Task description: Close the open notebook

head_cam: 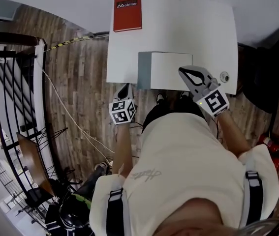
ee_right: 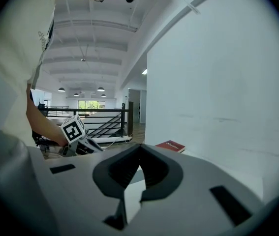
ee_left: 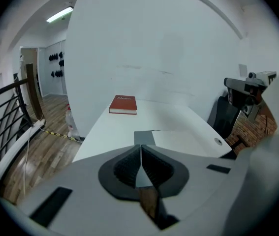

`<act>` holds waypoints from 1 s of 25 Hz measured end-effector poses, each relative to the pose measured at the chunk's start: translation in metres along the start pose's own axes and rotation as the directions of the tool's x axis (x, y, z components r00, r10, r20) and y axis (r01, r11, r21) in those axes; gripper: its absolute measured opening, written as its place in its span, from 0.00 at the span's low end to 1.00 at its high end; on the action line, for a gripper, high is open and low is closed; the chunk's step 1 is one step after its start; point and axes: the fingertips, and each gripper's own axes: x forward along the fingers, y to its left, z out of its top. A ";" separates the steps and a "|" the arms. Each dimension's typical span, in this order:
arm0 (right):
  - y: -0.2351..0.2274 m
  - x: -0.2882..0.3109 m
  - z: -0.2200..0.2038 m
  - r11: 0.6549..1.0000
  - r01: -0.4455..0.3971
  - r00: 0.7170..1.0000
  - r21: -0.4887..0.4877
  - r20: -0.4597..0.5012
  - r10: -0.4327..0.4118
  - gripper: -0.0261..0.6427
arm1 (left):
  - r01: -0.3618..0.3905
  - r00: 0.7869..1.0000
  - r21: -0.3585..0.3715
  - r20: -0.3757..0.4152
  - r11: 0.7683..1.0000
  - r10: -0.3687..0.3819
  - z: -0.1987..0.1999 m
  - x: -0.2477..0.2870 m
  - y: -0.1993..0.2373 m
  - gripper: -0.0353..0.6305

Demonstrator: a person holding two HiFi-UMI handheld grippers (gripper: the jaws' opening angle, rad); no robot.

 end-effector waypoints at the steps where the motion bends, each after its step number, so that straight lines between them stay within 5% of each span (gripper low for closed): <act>1: 0.003 0.002 -0.002 1.000 0.010 1.000 0.003 -0.003 -0.010 0.05 | 0.019 1.000 -0.009 -0.004 1.000 -0.019 -0.007 0.004 0.002 0.08; 6: 0.018 0.009 -0.011 0.992 0.065 0.998 0.105 -0.021 -0.064 0.05 | 0.103 0.992 -0.013 -0.068 0.995 -0.104 -0.037 0.025 0.008 0.09; 11: 0.019 0.015 -0.002 0.986 0.147 0.989 0.074 -0.013 -0.146 0.05 | 0.183 0.965 -0.046 -0.180 0.982 -0.189 -0.072 0.045 0.014 0.09; 14: 0.020 0.008 -0.015 0.973 0.204 0.978 0.107 -0.056 -0.199 0.05 | 0.235 0.937 -0.116 -0.237 0.965 -0.256 -0.097 0.058 0.014 0.22; 19: 0.019 0.001 -0.023 0.961 0.253 0.963 0.109 -0.119 -0.240 0.05 | 0.239 0.919 -0.226 -0.262 0.944 -0.296 -0.114 0.071 0.018 0.22; 25: 0.023 0.006 -0.025 0.950 0.284 0.954 0.130 -0.139 -0.266 0.05 | 0.286 0.868 -0.321 -0.312 0.903 -0.386 -0.133 0.080 0.009 0.22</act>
